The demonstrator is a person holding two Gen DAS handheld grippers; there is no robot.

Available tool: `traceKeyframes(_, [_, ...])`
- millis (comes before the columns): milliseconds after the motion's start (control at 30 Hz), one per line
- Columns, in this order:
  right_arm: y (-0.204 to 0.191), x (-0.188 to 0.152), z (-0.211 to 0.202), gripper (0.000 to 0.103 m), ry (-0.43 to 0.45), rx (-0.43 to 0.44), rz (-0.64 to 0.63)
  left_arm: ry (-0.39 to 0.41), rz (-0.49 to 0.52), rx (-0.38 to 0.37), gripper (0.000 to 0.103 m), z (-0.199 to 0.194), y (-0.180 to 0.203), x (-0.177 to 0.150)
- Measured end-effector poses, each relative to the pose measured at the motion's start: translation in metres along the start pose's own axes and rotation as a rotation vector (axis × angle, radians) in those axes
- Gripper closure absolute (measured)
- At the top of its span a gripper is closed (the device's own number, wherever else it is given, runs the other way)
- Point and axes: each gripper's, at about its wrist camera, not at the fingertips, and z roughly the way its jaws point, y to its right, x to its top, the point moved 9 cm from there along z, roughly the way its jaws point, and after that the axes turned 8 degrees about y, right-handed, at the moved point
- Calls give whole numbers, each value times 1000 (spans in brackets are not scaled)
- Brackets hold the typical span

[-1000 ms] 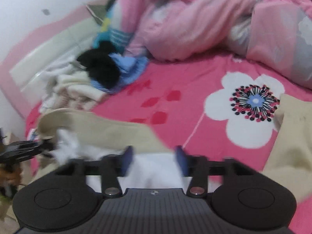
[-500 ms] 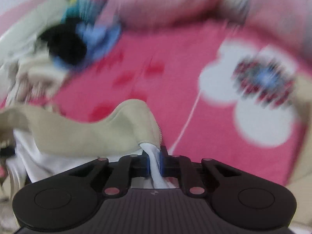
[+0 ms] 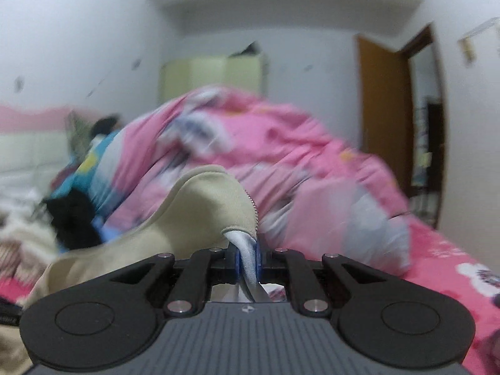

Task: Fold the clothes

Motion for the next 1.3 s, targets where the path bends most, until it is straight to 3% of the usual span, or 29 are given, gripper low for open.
traceKeyframes(167, [30, 40, -28, 94, 109, -71, 50, 244, 30, 66, 96, -62, 13, 50])
traceKeyframes(267, [31, 77, -59, 94, 220, -86, 28, 449, 76, 117, 96, -121, 20, 87])
traceKeyframes(400, [25, 130, -107, 94, 397, -111, -51, 660, 70, 124, 96, -199, 30, 130])
traceKeyframes(733, [36, 234, -219, 94, 711, -123, -57, 992, 106, 91, 96, -338, 77, 189])
traceKeyframes(967, [40, 267, -280, 94, 844, -148, -65, 1146, 123, 82, 96, -396, 100, 201])
traceKeyframes(1300, [32, 260, -299, 94, 874, -187, -105, 1149, 92, 58, 96, -394, 98, 194])
